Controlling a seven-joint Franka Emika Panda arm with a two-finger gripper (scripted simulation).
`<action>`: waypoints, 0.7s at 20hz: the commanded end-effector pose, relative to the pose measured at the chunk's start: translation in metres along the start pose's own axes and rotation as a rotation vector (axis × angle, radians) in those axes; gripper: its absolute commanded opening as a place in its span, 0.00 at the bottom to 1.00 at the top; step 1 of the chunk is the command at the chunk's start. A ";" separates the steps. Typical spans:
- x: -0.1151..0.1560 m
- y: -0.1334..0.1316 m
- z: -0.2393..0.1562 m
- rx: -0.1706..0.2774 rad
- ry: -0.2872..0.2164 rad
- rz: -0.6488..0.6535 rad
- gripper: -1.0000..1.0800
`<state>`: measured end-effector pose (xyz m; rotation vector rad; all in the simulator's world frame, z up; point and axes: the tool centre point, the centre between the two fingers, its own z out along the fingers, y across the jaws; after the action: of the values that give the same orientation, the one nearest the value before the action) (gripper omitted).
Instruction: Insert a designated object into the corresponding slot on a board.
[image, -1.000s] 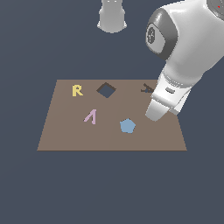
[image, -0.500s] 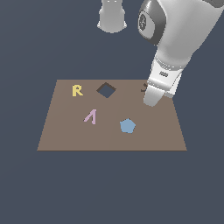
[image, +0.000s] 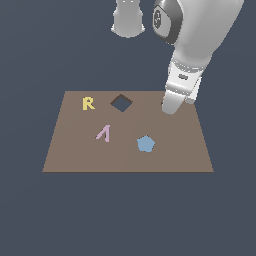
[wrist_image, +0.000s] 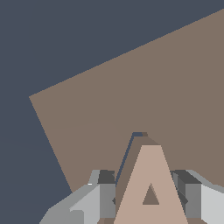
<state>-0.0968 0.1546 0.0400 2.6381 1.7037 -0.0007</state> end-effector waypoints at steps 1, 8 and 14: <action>-0.001 -0.001 0.000 0.000 0.000 -0.005 0.00; 0.000 0.001 0.000 0.000 0.000 0.001 0.00; 0.001 0.001 0.009 0.000 0.000 0.002 0.00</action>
<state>-0.0955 0.1547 0.0340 2.6393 1.7014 0.0002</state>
